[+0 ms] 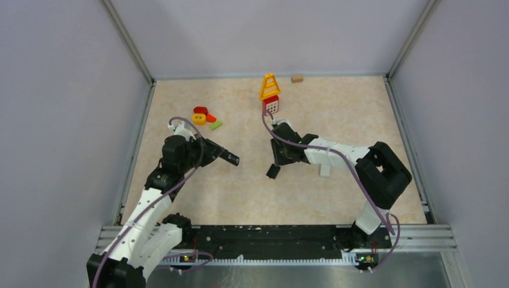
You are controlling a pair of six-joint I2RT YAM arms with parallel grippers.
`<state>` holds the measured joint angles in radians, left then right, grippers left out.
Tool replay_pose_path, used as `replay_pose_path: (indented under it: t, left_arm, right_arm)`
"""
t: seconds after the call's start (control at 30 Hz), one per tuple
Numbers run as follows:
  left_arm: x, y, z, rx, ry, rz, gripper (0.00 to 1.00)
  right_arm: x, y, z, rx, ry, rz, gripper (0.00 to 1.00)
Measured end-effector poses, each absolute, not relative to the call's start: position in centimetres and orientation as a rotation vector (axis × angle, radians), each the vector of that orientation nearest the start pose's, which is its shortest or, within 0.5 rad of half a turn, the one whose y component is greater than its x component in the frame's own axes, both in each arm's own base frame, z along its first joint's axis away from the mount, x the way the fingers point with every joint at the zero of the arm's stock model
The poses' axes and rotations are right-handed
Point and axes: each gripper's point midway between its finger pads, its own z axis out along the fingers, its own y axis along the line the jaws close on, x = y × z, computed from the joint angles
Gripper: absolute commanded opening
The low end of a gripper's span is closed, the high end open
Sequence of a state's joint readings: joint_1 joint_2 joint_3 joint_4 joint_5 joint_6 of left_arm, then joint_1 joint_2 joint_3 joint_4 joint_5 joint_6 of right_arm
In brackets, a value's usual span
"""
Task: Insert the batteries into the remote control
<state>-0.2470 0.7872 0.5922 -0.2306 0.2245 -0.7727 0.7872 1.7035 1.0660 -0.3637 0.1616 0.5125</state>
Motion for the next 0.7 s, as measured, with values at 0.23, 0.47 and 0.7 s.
replay_pose_path:
  t: [0.23,0.47,0.7]
  left_arm:
    - [26.2,-15.1,17.7,-0.315,2.119,-0.933,0.0]
    - [26.0,-15.9,18.0,-0.261,2.119,-0.981,0.0]
    - [25.7,-16.3,18.2,-0.237,2.118,-1.014,0.0]
  right_arm:
    - [28.2,28.2,4.2,-0.602,2.535,0.304,0.32]
    - [28.5,28.7,2.6,-0.773,2.54,0.272,0.15]
    - [28.4,28.8,2.4,-0.824,2.555,0.279,0.0]
